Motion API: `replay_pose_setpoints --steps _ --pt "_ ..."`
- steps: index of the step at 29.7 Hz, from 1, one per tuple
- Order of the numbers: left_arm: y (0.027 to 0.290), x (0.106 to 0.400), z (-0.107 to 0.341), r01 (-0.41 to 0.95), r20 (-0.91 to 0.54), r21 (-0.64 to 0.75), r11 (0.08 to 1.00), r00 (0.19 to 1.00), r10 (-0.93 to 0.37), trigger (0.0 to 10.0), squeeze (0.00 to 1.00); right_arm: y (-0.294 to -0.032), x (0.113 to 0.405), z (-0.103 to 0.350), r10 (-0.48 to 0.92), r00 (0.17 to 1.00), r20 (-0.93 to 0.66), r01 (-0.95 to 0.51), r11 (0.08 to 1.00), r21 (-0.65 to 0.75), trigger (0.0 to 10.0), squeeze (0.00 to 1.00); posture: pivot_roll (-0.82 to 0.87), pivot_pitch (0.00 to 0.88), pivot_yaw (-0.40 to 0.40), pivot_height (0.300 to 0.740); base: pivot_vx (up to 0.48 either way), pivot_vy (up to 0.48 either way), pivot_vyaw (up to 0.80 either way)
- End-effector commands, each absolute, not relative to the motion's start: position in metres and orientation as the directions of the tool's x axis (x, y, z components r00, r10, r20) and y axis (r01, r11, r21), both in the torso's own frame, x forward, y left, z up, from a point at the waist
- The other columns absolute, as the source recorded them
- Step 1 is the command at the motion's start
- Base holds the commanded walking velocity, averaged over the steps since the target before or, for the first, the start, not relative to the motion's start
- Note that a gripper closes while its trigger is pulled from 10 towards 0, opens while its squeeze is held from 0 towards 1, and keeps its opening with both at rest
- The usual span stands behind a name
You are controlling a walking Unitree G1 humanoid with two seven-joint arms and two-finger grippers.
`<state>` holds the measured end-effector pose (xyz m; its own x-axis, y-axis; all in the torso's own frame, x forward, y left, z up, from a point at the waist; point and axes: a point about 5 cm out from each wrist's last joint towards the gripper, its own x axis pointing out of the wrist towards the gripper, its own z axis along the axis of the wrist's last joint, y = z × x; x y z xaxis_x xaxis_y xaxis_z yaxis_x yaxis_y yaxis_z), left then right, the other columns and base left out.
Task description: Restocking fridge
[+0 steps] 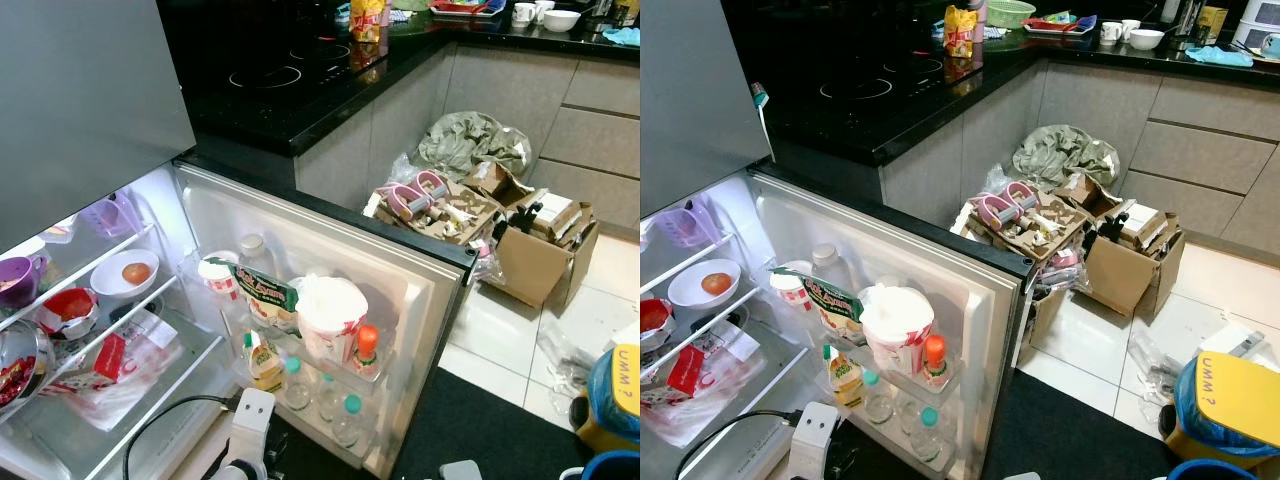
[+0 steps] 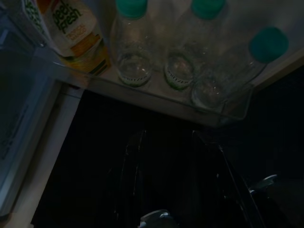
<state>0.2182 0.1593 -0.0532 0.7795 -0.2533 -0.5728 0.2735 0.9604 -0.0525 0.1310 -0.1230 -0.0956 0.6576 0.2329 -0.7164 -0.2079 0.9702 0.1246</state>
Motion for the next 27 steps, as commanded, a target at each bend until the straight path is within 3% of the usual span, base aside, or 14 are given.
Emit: replay_pose_setpoints --steps 1,5,8,12,15,23,27 --pt "0.159 0.216 -0.055 0.278 -0.58 -0.052 0.959 0.773 -0.256 10.0 0.0 -0.108 0.108 -0.102 0.248 0.61 -0.752 -0.218 0.966 0.141 10.0 0.0 -0.09 0.048 0.005 0.734 0.0 -0.412 0.0" --pt "0.159 0.216 -0.055 0.277 -0.58 -0.054 0.959 0.774 -0.256 10.0 0.0 -0.089 0.1 -0.102 0.264 0.607 -0.75 -0.243 0.96 0.141 10.0 0.0 -0.09 0.047 0.003 0.734 0.0 -0.41 0.0" --pt "0.159 0.216 -0.055 0.276 -0.579 -0.054 0.959 0.774 -0.256 10.0 0.0 -0.09 0.101 -0.102 0.267 0.608 -0.748 -0.251 0.958 0.139 10.0 0.0 -0.09 0.048 0.004 0.734 0.0 -0.409 0.0" --pt "0.159 0.216 -0.055 0.276 -0.578 -0.055 0.96 0.775 -0.256 10.0 0.0 -0.109 0.108 -0.101 0.259 0.615 -0.745 -0.253 0.959 0.124 10.0 0.0 -0.09 0.048 0.002 0.734 0.0 -0.407 0.0" --pt "0.159 0.216 -0.054 0.276 -0.578 -0.055 0.96 0.775 -0.255 10.0 0.0 -0.123 0.114 -0.101 0.253 0.62 -0.743 -0.255 0.96 0.115 10.0 0.0 -0.09 0.049 0.002 0.734 0.0 -0.411 0.8" --pt "0.163 0.216 -0.054 0.26 -0.577 -0.054 0.964 0.78 -0.243 10.0 0.0 -0.124 0.117 -0.1 0.255 0.62 -0.742 -0.265 0.958 0.109 10.0 0.0 -0.08 0.048 0.0 0.734 0.0 -0.36 0.8" --pt "0.167 0.215 -0.054 0.222 -0.573 -0.042 0.974 0.793 -0.205 10.0 0.0 -0.125 0.118 -0.1 0.251 0.626 -0.739 -0.228 0.964 0.134 10.0 0.0 -0.08 0.047 -0.002 0.734 0.0 0.0 0.0"
